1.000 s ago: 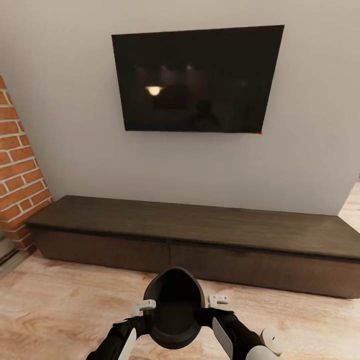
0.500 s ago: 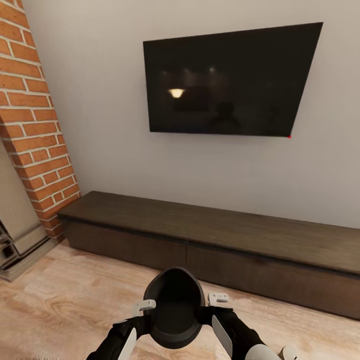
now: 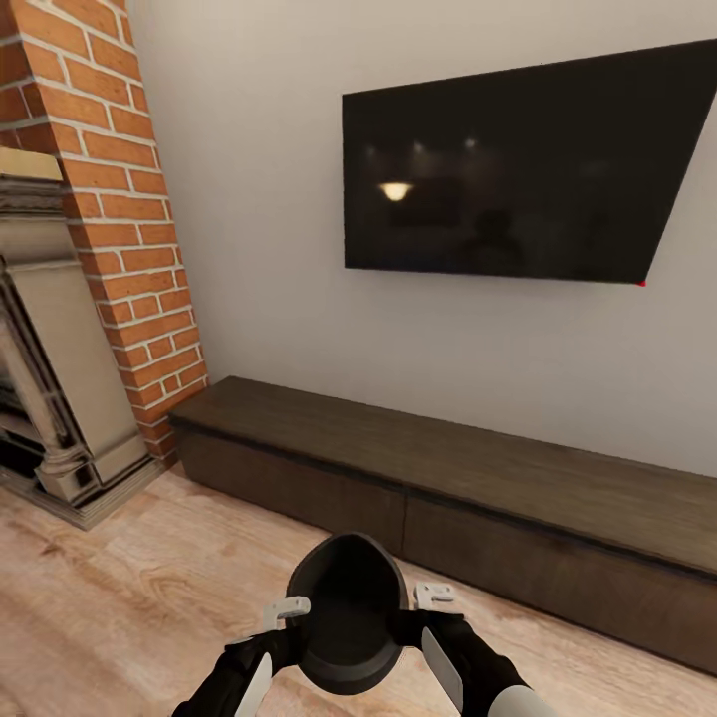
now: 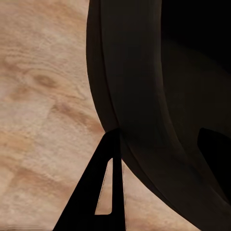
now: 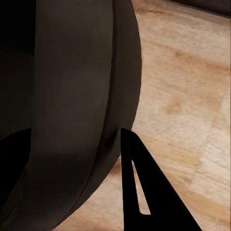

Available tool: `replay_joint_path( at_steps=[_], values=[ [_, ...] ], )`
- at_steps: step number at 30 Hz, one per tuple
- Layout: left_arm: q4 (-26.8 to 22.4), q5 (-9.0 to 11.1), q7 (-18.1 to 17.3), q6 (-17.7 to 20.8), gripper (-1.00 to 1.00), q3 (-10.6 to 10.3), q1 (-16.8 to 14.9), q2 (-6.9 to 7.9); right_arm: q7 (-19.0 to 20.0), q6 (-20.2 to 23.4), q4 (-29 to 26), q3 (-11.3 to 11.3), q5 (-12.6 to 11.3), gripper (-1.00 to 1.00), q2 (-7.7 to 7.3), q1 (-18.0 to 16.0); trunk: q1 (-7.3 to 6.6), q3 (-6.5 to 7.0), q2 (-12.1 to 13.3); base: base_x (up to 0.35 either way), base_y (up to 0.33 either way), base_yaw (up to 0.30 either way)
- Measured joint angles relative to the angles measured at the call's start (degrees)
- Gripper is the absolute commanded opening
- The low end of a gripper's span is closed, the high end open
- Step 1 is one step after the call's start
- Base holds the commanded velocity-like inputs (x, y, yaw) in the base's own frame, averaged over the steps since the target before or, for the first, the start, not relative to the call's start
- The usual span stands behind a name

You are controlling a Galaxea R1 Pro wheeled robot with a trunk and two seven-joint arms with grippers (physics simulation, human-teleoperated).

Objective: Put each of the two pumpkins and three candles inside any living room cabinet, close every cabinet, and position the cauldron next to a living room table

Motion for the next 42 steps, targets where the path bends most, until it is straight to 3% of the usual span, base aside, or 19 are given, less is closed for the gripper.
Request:
replay_joint_path(
  at_steps=[14, 23, 42],
  values=[
    [0.02, 0.07, 0.01, 0.01, -1.00, 0.00, 0.00, 0.00, -0.05, 0.13, -0.08, 0.03, 0.00, -1.00, 0.00, 0.00, -3.07, 3.01, 5.62, 0.000, 0.000, 0.254],
    [0.03, 0.08, 0.02, 0.01, -1.00, 0.00, 0.00, 0.00, -0.05, 0.15, -0.08, 0.04, 0.00, -1.00, 0.00, 0.00, -5.05, 4.64, 9.23, 0.000, 0.000, 0.039],
    [0.05, 0.10, 0.03, 0.01, -1.00, 0.00, 0.01, 0.00, -0.05, 0.17, -0.07, 0.04, 0.00, -1.00, 0.00, 0.01, -5.06, 4.64, 9.24, 0.000, 0.000, 0.259]
  ],
)
